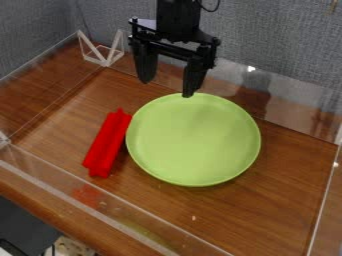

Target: Put the red object on the right side

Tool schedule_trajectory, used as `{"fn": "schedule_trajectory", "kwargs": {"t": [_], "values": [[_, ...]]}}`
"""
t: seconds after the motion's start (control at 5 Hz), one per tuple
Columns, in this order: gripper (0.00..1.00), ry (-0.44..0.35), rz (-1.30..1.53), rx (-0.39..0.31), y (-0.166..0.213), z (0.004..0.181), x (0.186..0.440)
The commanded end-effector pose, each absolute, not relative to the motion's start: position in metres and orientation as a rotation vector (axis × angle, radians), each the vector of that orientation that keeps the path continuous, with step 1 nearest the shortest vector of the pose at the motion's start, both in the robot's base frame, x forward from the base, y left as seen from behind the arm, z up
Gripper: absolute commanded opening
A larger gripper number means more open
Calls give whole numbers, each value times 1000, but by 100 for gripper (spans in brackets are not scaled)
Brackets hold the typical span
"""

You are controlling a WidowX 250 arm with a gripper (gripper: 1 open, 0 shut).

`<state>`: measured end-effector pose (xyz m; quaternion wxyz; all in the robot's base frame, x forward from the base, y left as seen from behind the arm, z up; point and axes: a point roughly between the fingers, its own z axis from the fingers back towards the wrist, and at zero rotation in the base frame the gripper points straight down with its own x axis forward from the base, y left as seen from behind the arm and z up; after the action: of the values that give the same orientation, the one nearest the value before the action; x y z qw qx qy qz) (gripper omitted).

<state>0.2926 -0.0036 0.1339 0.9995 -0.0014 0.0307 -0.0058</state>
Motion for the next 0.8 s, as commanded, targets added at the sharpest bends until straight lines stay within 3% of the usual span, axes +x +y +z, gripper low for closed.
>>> {"fn": "schedule_trajectory", "kwargs": {"t": [0.0,0.2,0.6], "values": [[100,82,-65,5,9,116,272],[100,100,-121,20,22,90,248],[100,25,-109,51,67,93,238]]}}
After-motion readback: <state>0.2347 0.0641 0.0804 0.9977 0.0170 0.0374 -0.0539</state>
